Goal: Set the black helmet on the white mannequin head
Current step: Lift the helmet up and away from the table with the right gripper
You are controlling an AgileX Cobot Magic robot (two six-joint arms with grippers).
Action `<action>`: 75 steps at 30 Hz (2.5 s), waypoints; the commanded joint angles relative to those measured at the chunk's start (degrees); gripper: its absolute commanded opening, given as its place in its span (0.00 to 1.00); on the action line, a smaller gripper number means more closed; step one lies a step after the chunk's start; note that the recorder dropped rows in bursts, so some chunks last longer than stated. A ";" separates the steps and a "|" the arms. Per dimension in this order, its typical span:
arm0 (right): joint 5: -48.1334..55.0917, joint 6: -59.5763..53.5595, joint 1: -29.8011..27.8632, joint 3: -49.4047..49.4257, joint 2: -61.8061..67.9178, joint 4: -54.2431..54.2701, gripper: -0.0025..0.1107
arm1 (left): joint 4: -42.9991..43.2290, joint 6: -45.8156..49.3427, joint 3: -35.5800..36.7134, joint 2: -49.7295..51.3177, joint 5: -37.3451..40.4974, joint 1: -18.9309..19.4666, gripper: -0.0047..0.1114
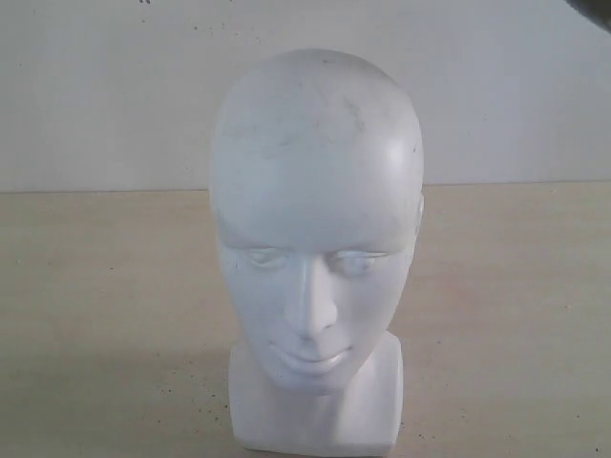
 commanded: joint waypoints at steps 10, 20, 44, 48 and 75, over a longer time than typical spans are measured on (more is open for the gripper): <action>-38.13 26.56 6.59 14.76 -7.52 -13.55 0.02 | 0.11 0.31 0.16 -0.11 0.01 0.24 0.08; -45.91 51.10 6.59 14.76 -7.52 -15.89 0.02 | 0.11 0.31 0.16 -0.11 0.01 0.24 0.08; -50.57 98.12 6.47 6.93 -1.05 -33.74 0.02 | 0.11 0.31 0.16 -0.11 0.01 0.24 0.08; -50.57 101.68 6.47 5.12 0.65 -37.39 0.02 | 0.11 0.31 0.16 -0.11 0.01 0.24 0.08; -50.57 119.17 6.47 -1.33 4.10 -50.08 0.02 | 0.11 0.31 0.16 -0.11 0.01 0.24 0.08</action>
